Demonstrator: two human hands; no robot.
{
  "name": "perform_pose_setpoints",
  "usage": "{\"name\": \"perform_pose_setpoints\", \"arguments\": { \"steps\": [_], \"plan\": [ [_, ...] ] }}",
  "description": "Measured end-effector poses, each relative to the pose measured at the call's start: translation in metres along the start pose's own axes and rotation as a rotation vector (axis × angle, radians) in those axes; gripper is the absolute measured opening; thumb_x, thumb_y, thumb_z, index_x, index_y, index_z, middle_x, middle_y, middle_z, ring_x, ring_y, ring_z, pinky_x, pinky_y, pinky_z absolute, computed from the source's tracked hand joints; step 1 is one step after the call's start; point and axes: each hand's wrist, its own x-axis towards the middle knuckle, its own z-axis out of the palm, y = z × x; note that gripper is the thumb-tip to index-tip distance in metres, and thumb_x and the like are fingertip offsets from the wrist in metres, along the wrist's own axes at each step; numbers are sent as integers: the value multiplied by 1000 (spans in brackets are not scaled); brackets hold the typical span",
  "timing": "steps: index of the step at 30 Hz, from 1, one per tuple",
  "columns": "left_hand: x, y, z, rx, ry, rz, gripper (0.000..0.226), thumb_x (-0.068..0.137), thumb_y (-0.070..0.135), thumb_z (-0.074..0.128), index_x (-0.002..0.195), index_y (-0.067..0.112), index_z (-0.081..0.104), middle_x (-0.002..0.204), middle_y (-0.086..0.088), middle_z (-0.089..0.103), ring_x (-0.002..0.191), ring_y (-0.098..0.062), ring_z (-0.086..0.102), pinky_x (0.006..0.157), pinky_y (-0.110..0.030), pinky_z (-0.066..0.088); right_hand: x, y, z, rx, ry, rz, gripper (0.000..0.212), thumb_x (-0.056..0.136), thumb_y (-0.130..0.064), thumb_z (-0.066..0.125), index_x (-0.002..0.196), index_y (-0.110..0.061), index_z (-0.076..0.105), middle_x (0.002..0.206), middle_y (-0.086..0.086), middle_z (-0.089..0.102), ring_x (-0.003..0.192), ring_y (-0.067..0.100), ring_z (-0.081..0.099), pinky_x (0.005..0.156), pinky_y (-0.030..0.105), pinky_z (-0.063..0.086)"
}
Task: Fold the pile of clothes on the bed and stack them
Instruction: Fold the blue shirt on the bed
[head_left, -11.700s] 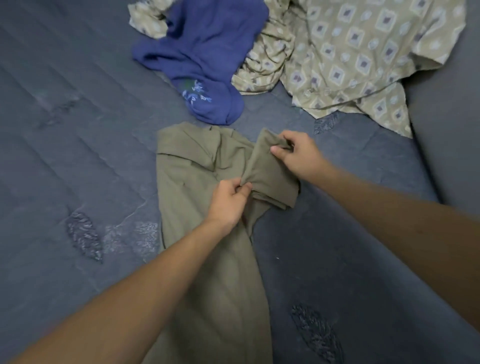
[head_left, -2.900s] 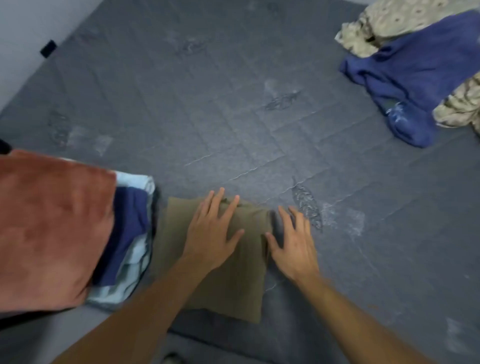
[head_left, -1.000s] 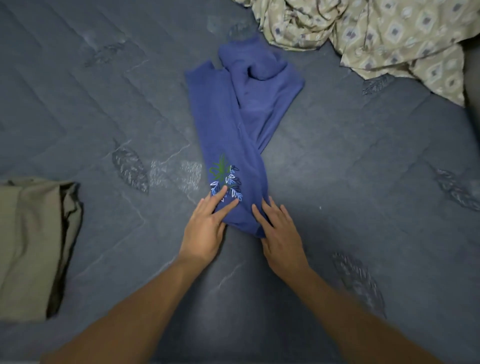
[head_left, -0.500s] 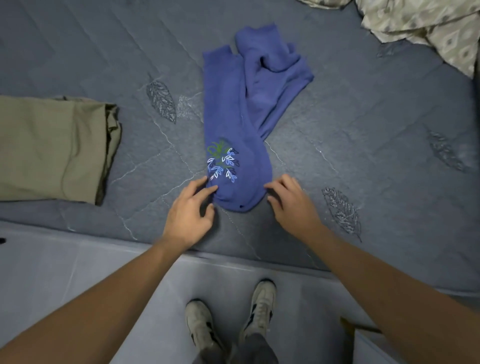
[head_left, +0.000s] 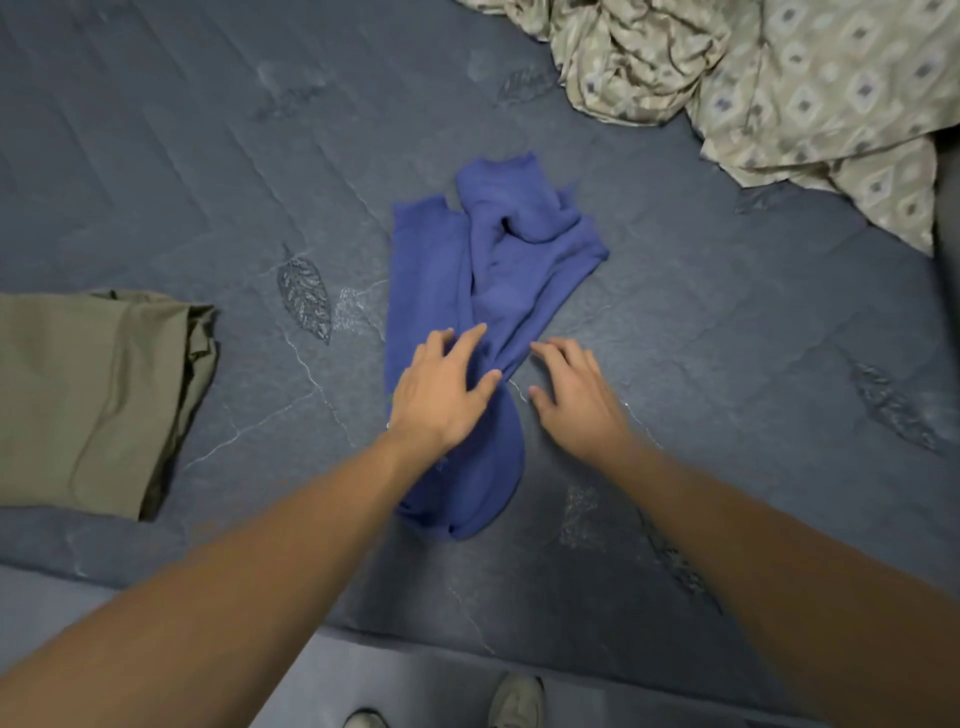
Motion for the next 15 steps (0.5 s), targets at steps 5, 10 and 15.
{"name": "perform_pose_setpoints", "arguments": {
  "steps": [5,10,15],
  "plan": [
    [69,5,-7,64,-27,-57,63,102,53,55,160,40,35,160,-13,33,148,-33,32,112,-49,41,63,12,-25,14,1,57,61,100,-24,63,156,-20,40,159,11,32,144,35,32,116,47,35],
    [116,-7,1,93,-38,-34,67,103,52,54,159,19,38,162,-3,37,147,-27,36,108,-48,45,107,5,-21,-19,0,-80,66,103,-22,58,163,-17,30,171,7,21,157,27,18,125,45,24],
    [150,-23,-4,158,-1,33,63,102,51,56,159,30,38,160,-6,36,145,-29,37,103,-47,46,152,-14,-10,-51,60,-138,66,105,-22,53,165,-20,26,174,1,12,161,21,9,124,44,28]
  ]
}}
